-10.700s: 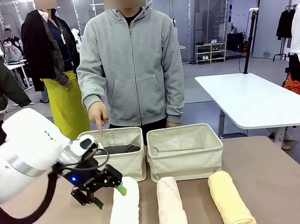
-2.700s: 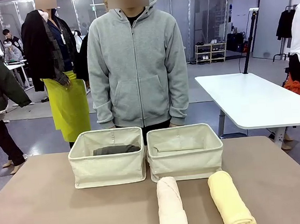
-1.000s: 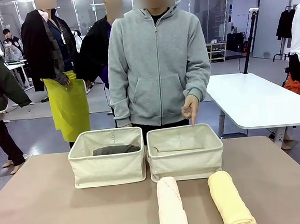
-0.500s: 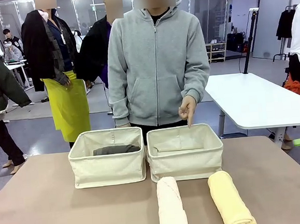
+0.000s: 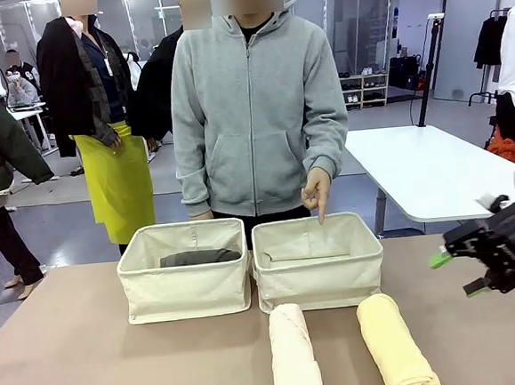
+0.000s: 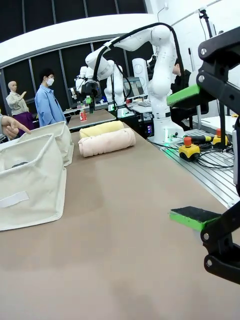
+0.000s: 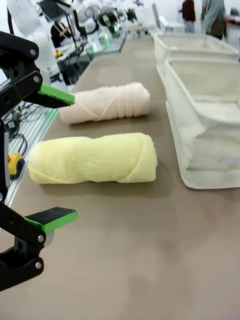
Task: Divide the towels into two baskets.
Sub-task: Pick up one hotel-folded towel from the bottom of the table and place it in the Fabric basket indicated by the person.
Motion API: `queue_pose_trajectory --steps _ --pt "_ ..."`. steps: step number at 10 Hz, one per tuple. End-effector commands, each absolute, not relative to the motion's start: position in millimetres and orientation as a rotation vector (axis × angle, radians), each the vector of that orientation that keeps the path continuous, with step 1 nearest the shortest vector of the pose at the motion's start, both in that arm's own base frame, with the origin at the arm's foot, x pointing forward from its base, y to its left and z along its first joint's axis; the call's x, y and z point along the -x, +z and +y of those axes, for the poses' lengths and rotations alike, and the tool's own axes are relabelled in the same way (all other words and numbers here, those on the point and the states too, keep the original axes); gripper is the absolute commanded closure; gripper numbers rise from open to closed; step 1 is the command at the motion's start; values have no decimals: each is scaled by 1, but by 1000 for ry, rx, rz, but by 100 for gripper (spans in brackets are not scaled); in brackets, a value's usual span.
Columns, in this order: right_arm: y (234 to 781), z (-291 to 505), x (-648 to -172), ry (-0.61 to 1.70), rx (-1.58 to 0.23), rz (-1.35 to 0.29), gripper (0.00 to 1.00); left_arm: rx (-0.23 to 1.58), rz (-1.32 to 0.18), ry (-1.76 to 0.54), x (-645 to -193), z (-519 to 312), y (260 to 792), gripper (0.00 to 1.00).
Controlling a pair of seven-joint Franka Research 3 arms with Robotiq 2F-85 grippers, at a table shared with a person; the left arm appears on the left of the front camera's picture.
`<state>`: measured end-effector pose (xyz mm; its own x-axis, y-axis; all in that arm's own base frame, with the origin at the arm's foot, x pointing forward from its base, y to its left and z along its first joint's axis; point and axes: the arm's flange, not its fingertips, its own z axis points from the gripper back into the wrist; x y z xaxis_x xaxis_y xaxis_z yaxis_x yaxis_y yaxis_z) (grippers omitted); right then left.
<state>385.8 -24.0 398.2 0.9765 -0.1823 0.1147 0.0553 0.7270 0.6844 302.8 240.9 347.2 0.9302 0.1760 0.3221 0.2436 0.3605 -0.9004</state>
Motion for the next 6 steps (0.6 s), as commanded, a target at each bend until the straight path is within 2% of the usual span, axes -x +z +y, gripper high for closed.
queue_pose_trajectory --steps 1,6 --pt "375 18 -353 -139 -605 -148 0 1206 -392 -40 -301 243 349 0" --pt "341 85 -345 -73 -409 -138 0 1206 -392 -40 -301 243 349 0"
